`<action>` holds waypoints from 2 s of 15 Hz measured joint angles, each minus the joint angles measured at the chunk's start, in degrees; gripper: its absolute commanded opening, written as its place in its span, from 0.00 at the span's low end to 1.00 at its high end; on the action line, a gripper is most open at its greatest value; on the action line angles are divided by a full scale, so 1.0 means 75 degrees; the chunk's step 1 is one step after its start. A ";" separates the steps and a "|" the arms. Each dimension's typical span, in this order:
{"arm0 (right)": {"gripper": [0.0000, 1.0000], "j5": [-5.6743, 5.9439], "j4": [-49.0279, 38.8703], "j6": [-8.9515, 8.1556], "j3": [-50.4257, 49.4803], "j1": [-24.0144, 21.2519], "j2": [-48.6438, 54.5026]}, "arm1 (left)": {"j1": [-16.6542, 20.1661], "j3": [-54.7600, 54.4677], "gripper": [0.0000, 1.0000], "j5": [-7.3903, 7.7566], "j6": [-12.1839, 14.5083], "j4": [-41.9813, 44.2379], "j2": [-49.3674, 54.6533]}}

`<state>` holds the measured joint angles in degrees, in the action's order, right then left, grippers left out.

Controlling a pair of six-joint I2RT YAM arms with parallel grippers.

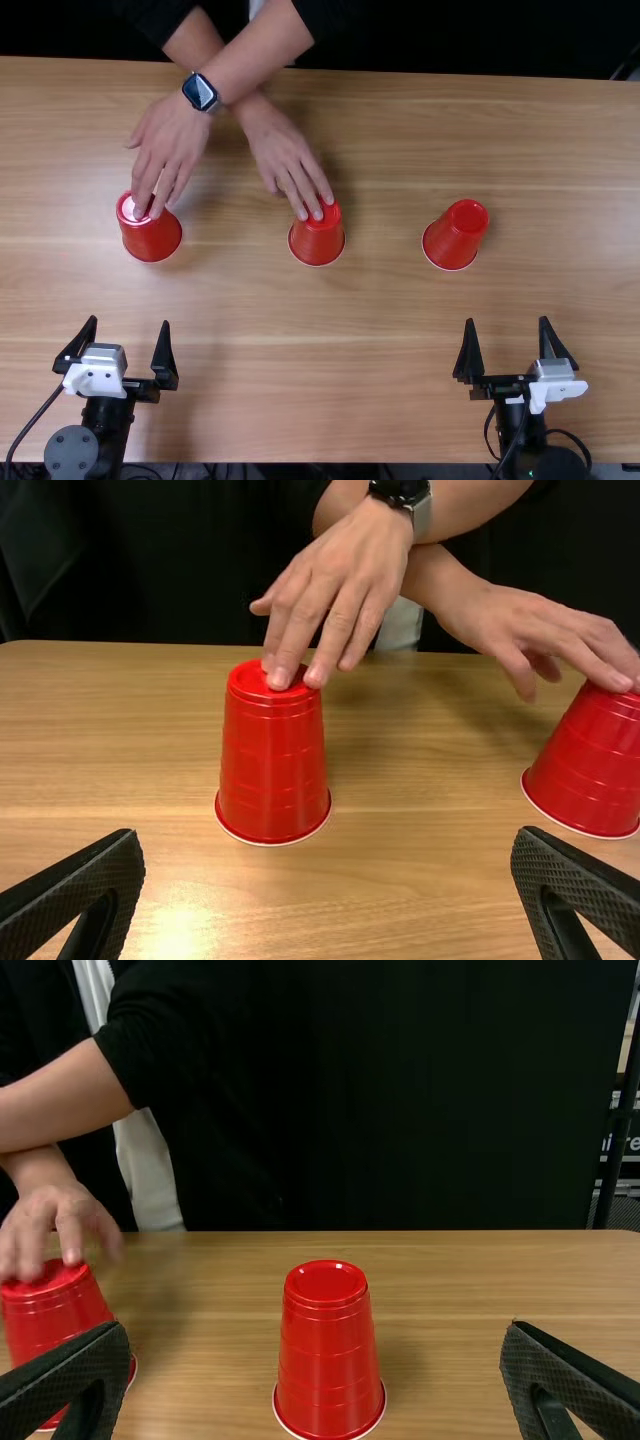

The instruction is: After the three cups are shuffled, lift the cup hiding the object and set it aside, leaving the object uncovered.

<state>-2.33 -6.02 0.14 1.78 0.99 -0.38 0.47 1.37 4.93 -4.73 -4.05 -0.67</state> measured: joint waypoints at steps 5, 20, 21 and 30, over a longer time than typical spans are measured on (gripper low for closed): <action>1.00 -0.0003 0.0000 -0.0003 0.0003 0.0000 0.0003 | 0.0000 0.0000 1.00 0.0003 0.0003 0.0003 0.0000; 1.00 0.0000 0.1189 0.0000 0.1440 -0.0003 -0.0134 | 0.0000 0.1533 1.00 0.0224 0.0003 -0.1052 -0.0157; 1.00 0.0000 0.1457 0.0000 0.1929 -0.0003 -0.0402 | 0.0003 0.2209 1.00 0.0230 0.0000 -0.1431 -0.0583; 1.00 0.0000 0.5039 0.0140 0.6423 -0.0003 -0.3573 | 0.0149 0.8055 1.00 0.0201 0.0044 -0.5954 -0.4683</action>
<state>-2.33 31.77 1.19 49.95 0.97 -27.18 1.58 61.78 6.44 -4.40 -48.71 -35.79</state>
